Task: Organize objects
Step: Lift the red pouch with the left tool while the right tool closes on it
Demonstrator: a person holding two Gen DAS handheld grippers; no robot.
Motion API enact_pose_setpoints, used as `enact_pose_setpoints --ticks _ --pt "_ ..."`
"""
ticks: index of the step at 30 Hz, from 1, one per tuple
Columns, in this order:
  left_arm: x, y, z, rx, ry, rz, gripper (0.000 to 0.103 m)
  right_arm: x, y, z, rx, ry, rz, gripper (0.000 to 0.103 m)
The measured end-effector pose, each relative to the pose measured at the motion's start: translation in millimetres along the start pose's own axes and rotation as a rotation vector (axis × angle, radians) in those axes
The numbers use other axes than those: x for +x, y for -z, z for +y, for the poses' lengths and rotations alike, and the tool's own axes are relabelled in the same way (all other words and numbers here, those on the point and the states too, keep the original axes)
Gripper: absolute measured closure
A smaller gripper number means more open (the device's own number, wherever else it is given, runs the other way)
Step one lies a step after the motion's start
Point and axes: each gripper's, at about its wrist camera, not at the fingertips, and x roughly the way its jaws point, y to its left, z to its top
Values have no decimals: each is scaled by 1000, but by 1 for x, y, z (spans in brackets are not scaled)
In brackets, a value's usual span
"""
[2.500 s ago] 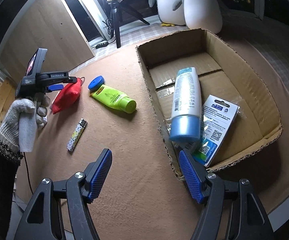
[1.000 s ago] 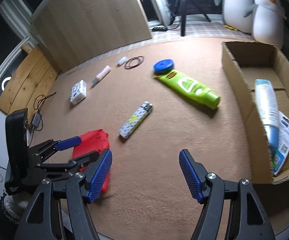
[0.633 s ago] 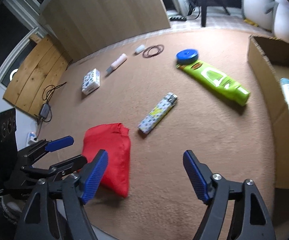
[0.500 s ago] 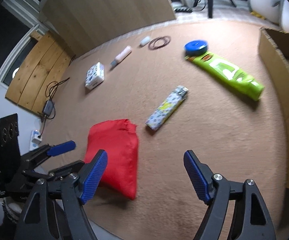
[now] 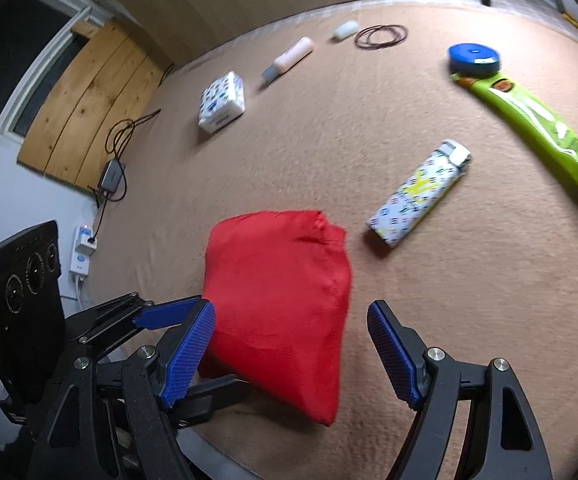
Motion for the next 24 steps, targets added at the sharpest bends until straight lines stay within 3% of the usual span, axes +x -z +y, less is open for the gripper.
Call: enact_pose_setpoints --ticks 5,9,17,24 --pt "1 -1 2 -10 11 1 22 7 1 4 -12 9 21 28" --pt "3 -2 -1 7 12 4 29 10 0 6 -18 7 30 28" --pt "2 -3 -8 32 -2 0 35 7 0 2 -18 1 18 39" --pt "3 -11 -26 69 -21 -16 37 -4 0 5 -51 27 -13 40"
